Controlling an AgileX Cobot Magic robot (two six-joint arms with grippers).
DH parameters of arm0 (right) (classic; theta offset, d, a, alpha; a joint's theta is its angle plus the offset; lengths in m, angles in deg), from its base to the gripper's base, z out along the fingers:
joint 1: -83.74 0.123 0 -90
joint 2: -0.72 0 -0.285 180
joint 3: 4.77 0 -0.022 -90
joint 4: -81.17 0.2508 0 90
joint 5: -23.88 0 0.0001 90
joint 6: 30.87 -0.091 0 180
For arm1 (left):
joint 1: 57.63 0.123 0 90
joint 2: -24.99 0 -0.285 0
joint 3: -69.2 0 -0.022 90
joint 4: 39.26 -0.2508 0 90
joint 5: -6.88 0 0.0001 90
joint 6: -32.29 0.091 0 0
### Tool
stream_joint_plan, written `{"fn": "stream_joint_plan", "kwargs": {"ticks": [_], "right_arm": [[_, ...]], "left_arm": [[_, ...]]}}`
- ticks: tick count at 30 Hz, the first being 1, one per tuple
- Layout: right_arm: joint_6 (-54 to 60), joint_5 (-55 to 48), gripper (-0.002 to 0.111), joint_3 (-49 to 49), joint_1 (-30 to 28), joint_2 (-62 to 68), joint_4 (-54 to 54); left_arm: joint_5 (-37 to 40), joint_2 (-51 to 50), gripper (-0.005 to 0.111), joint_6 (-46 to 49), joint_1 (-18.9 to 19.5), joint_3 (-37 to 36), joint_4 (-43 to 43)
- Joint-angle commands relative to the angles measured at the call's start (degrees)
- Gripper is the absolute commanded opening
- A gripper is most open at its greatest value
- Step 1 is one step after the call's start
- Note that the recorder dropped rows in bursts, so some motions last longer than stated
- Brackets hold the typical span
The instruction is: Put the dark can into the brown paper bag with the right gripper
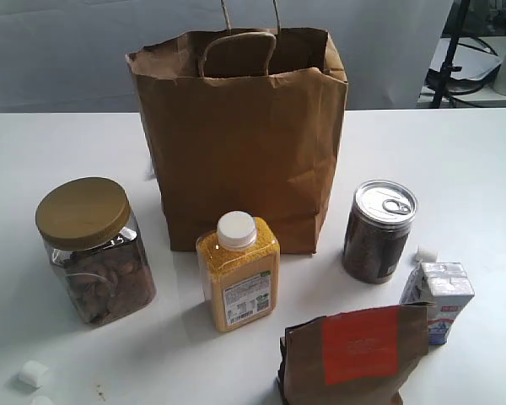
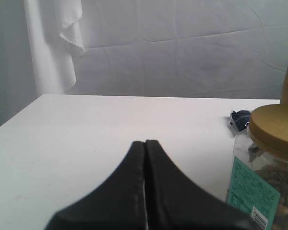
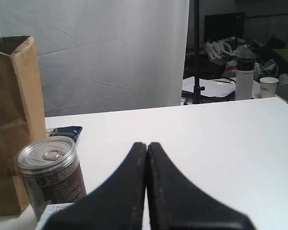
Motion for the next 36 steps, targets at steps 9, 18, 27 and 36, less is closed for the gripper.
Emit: {"fn": "stream_joint_plan", "kwargs": {"ticks": [9, 18, 27, 36], "right_arm": [[-1.4, 3.9, 0.000, 0.1, -0.2, -0.3, 2.1], [-1.7, 0.8, 0.000, 12.4, 0.2, 0.8, 12.5], [22.9, -20.4, 0.000, 41.7, 0.7, 23.7, 29.2], [14.3, -43.9, 0.000, 64.1, 10.9, 54.7, 10.8]], "left_arm": [[-0.3, 0.2, 0.000, -0.2, 0.1, -0.2, -0.1], [-0.3, 0.2, 0.000, -0.2, 0.1, -0.2, -0.1], [-0.3, 0.2, 0.000, -0.2, 0.1, -0.2, -0.1], [-0.3, 0.2, 0.000, -0.2, 0.1, -0.2, -0.1]]}}
